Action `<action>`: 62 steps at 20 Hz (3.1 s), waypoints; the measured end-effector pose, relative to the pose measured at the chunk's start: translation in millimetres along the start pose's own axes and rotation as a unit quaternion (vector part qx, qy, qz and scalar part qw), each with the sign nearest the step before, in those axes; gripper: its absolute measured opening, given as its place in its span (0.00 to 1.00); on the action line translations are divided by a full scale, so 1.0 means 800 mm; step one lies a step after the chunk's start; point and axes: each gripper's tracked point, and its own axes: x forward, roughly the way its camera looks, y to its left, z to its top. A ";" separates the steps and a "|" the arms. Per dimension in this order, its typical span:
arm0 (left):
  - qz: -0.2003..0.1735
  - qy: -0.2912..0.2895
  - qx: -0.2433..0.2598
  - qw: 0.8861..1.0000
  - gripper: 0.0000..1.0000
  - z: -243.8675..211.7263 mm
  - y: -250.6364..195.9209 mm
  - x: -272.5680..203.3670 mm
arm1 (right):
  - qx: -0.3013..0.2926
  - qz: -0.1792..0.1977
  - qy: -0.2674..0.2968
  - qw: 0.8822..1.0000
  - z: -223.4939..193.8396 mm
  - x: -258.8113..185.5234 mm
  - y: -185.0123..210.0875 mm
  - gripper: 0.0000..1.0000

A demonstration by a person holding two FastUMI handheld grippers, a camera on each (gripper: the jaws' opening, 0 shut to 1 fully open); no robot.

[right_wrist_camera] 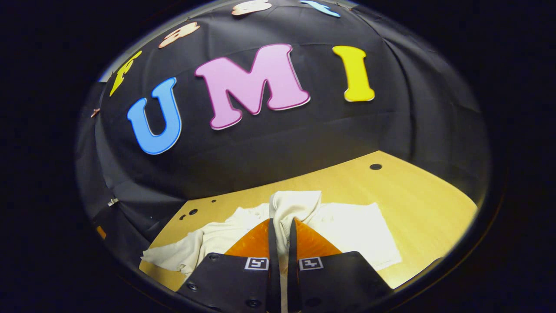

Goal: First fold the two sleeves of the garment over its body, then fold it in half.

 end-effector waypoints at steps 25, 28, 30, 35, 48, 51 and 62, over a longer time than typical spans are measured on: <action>0.136 0.157 -0.089 0.974 0.96 -0.226 0.160 0.127 | 0.007 0.026 0.200 0.979 -0.207 0.070 0.108 0.37; 0.156 0.189 -0.113 0.963 0.96 -0.254 0.171 0.133 | -0.001 0.027 0.203 0.979 -0.189 0.043 0.098 0.66; 0.160 0.205 -0.127 0.957 0.96 -0.266 0.172 0.138 | -0.007 0.030 0.204 0.978 -0.176 0.023 0.091 0.66; 0.149 0.222 -0.125 0.956 0.94 -0.273 0.166 0.153 | -0.010 0.031 0.205 0.978 -0.148 -0.030 0.064 0.67; 0.072 0.251 -0.102 0.960 0.72 -0.280 0.147 0.200 | -0.007 0.007 0.229 0.973 -0.150 -0.111 0.013 0.67; 0.085 0.235 -0.107 0.962 0.22 -0.274 0.155 0.207 | -0.010 0.011 0.233 0.972 -0.152 -0.121 0.008 0.67; 0.075 0.183 -0.091 0.976 0.06 -0.196 0.110 0.188 | 0.000 0.014 0.242 0.970 -0.158 -0.146 -0.042 0.67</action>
